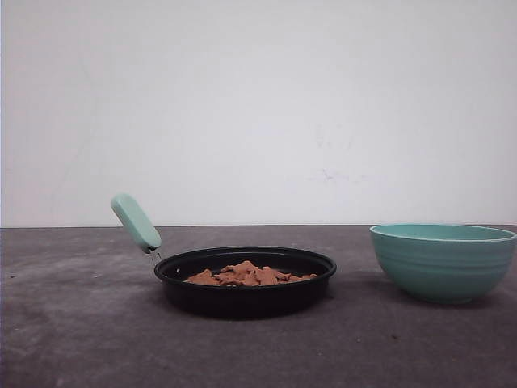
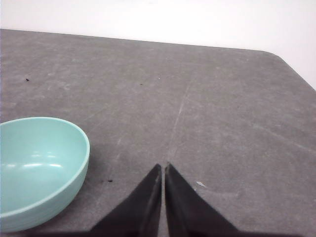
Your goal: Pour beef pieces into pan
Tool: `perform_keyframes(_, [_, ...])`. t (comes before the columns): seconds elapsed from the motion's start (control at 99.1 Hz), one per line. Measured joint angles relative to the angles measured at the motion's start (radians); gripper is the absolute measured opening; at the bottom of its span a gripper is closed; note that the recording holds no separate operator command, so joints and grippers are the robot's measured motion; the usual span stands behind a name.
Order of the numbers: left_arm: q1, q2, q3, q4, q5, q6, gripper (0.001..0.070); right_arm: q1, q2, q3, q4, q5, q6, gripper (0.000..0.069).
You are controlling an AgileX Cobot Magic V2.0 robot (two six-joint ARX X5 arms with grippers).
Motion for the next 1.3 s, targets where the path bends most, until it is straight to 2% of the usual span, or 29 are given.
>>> perform_keyframes(0.151, [0.0,-0.004,-0.031,0.089,0.005,-0.017,0.0022,0.0,0.0,0.0,0.002,0.0,0.0,0.0009])
perform_keyframes(0.343, [0.004,-0.004,-0.031,0.089,0.019,-0.01,0.0022,0.0,0.0,0.0,0.002,0.0,0.0,0.0009])
perform_keyframes(1.301, [0.011,-0.004,-0.031,0.089,0.02,0.015,0.0022,0.0,0.0,0.0,0.002,0.0,0.0,0.0009])
